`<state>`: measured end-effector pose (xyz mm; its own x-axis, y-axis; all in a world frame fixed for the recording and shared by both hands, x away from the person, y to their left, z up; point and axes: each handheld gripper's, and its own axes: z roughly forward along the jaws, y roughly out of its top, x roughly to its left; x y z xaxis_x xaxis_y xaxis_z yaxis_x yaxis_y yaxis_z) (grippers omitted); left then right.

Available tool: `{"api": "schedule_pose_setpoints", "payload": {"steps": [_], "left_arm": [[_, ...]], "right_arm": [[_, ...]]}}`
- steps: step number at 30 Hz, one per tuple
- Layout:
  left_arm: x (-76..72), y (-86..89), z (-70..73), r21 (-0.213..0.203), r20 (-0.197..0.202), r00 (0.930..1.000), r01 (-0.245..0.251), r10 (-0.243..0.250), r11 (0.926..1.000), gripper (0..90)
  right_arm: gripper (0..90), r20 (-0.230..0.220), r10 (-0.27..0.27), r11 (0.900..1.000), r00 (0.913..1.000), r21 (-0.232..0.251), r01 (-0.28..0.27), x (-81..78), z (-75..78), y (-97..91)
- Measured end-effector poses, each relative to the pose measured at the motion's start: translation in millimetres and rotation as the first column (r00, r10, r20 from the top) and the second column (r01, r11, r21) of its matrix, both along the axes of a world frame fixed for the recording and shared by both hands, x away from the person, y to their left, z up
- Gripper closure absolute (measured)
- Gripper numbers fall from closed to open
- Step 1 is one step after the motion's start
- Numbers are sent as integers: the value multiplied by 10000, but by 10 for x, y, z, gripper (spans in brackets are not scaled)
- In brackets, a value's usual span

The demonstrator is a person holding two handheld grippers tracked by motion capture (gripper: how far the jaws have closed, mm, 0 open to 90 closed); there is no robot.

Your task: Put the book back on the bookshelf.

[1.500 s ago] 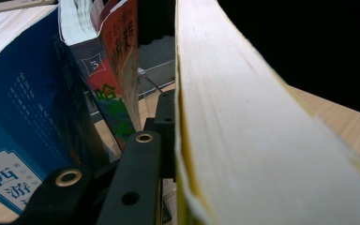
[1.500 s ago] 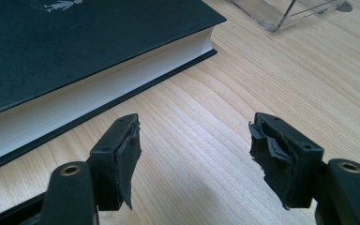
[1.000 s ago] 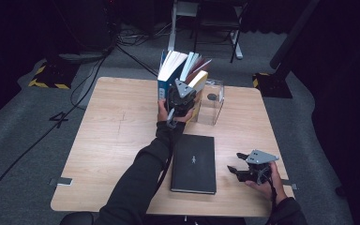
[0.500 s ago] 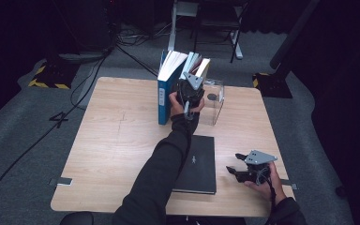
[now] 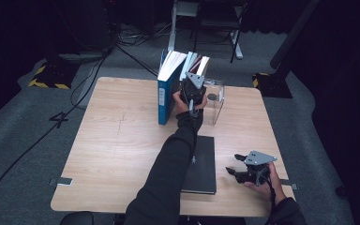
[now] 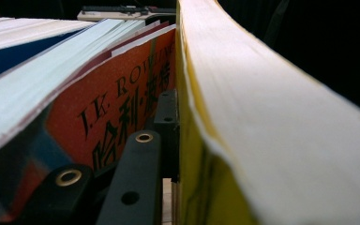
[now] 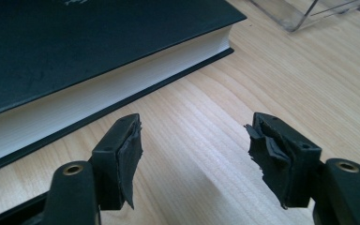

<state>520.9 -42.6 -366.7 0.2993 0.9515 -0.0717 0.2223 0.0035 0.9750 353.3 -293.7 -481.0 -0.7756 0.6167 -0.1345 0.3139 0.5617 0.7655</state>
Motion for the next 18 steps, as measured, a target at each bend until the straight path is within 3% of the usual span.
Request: {"api": "schedule_pose_setpoints", "payload": {"steps": [6,12,14,18], "left_arm": [[40,-4,-143,-150,62,10000,-26,27,9999,743],[64,-21,-267,274,-235,9997,26,-20,9996,742],[47,-12,-310,179,-21,9999,125,-125,9998,741],[39,2,-304,95,-95,9996,284,-283,9996,728]], "right_arm": [[351,48,66,9999,10000,-89,-65,-4,-9,17],[367,42,38,9999,10000,-139,-37,-7,-12,20],[367,41,37,9999,10000,-149,-37,-9,-13,22],[366,63,68,9999,10000,-146,-67,-18,-8,23]]}}
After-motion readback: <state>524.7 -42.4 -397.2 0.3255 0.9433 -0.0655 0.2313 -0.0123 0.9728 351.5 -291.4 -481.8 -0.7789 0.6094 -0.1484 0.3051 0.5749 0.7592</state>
